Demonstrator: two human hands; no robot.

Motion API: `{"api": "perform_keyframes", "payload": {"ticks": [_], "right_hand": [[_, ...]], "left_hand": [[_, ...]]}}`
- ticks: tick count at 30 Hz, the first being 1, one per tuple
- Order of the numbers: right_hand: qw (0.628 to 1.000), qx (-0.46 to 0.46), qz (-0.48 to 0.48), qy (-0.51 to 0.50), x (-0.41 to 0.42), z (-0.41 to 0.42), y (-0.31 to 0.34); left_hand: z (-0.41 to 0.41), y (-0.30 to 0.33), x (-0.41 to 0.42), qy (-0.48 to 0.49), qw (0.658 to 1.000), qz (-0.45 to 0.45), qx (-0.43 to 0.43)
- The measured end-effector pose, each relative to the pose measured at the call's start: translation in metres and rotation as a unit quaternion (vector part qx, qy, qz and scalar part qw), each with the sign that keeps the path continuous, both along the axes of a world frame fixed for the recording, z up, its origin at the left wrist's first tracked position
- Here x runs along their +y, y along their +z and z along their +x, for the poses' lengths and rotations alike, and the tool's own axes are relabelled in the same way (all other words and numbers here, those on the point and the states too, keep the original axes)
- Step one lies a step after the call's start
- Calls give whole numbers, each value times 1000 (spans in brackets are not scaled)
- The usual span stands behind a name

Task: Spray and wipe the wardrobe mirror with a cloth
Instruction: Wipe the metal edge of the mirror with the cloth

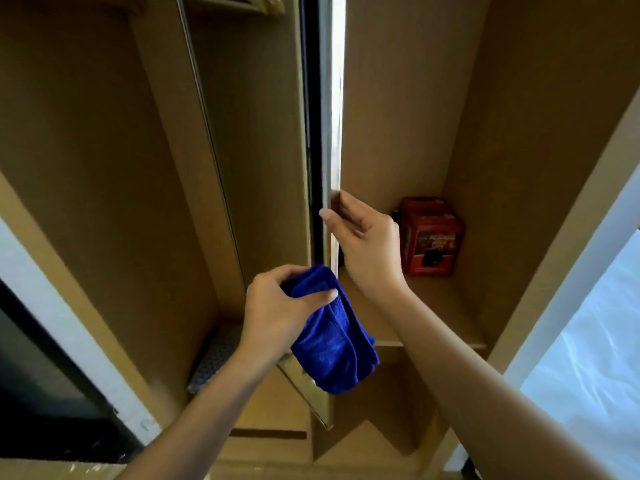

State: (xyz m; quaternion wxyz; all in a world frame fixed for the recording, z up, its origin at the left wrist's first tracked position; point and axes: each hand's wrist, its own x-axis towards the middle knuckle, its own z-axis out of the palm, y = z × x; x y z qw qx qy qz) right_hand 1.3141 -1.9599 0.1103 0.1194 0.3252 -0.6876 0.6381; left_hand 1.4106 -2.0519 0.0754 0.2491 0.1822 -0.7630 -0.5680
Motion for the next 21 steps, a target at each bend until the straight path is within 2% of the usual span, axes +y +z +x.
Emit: {"api": "perform_keyframes", "payload": {"ticks": [6, 10, 21], "right_hand": [[996, 9, -48, -70, -34, 34, -9], [994, 13, -44, -101, -60, 56, -11], [974, 138, -28, -175, -122, 89, -16]], "left_hand": [[27, -3, -33, -52, 997, -52, -15], [43, -6, -57, -75, 995, -57, -20], [66, -7, -114, -78, 991, -110, -20]]}}
